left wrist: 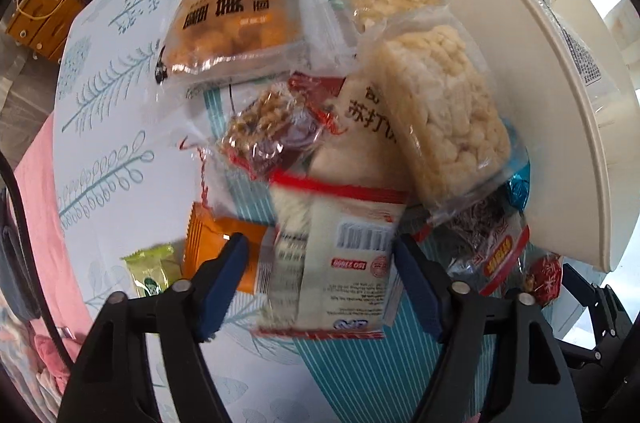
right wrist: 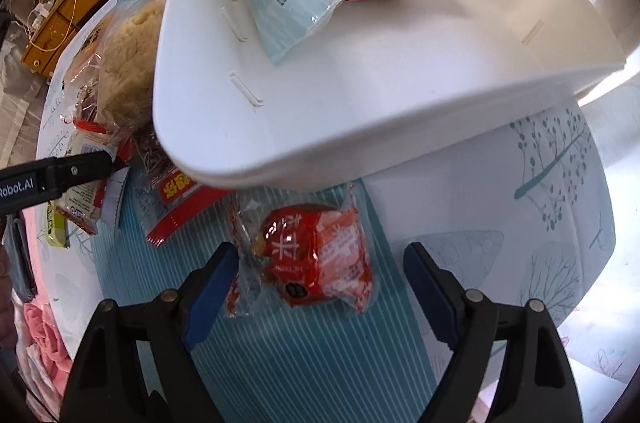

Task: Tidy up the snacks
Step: 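Grasp the white biscuit packet with the left tool while the right tool grasps the red round candy, then carry the biscuit packet into the tray with the left tool while the right tool drops the candy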

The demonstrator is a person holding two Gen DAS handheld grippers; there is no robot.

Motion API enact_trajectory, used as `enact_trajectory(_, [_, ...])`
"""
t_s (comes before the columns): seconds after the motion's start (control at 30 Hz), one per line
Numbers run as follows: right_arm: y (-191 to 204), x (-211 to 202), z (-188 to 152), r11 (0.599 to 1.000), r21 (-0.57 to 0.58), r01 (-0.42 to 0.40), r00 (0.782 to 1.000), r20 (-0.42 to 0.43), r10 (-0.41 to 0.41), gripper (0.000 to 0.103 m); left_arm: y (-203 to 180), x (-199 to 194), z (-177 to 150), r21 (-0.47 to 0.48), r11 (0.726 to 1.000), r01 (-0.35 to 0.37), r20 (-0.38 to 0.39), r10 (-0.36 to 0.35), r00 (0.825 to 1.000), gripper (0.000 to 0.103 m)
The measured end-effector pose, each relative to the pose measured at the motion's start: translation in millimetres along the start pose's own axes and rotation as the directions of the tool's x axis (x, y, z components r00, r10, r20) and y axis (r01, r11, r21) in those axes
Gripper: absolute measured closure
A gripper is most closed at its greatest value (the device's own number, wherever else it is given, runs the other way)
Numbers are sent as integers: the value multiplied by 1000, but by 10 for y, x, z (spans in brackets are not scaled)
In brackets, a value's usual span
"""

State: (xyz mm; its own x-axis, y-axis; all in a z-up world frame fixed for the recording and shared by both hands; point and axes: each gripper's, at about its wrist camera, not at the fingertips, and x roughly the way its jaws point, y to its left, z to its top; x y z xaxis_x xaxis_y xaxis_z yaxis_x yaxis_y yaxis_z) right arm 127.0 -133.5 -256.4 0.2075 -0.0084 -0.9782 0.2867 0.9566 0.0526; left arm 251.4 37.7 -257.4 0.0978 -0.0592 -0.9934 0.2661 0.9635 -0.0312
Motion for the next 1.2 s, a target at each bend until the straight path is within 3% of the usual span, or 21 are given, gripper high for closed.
enact_trajectory(0.07, [4, 35, 29, 1000, -11, 9, 1000, -2, -9, 21, -2, 0, 50, 6, 1000, 2, 4, -2, 1000, 45])
enact_trajectory(0.33, [129, 1, 191, 998, -55, 16, 1000, -10, -16, 41, -21, 1, 124, -1, 1000, 24, 3, -24, 1000, 54])
enact_trajectory(0.43, [191, 9, 244, 998, -66, 25, 999, -25, -27, 45, 4, -20, 101, -9, 999, 41, -3, -42, 999, 55])
enact_trajectory(0.7, [425, 8, 294, 996, -85, 12, 996, -84, -19, 45, 106, -117, -5, -24, 997, 76, -10, -76, 997, 56])
enact_trajectory(0.93, [738, 42, 193, 998, -48, -45, 984, -175, 36, 45, 170, -386, -165, -17, 995, 99, -5, -99, 995, 56])
enact_trajectory(1.2, [1313, -97, 23, 973, -173, -151, 964, -246, 106, 45, 390, -763, -410, -63, 991, 115, 38, -113, 993, 56])
